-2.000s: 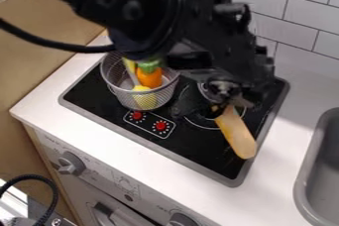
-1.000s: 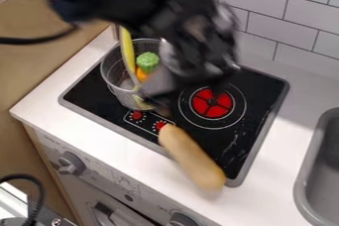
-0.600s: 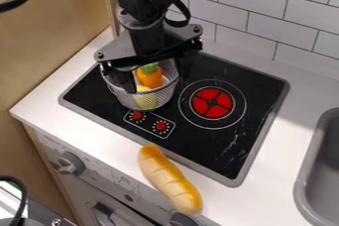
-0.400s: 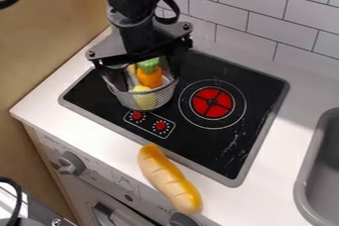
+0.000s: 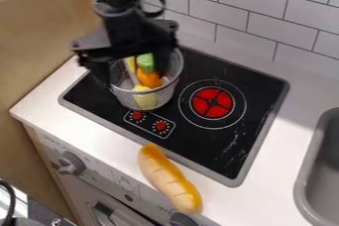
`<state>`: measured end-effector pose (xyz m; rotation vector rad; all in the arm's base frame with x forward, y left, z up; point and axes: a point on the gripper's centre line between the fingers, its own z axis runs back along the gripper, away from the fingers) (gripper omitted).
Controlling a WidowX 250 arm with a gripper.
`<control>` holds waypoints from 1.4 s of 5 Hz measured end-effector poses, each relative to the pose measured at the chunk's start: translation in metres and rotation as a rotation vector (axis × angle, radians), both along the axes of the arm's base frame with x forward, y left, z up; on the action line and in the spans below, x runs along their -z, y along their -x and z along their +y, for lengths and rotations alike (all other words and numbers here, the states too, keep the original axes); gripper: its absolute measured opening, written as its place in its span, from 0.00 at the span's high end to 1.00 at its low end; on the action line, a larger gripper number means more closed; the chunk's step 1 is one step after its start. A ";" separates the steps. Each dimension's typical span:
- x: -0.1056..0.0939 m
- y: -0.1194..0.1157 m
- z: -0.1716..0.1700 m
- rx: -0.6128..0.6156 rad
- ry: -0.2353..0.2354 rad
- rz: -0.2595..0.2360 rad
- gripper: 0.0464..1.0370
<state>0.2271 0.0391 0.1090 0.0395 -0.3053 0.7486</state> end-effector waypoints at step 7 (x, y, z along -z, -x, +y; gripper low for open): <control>-0.011 0.025 0.092 0.177 0.004 0.129 0.04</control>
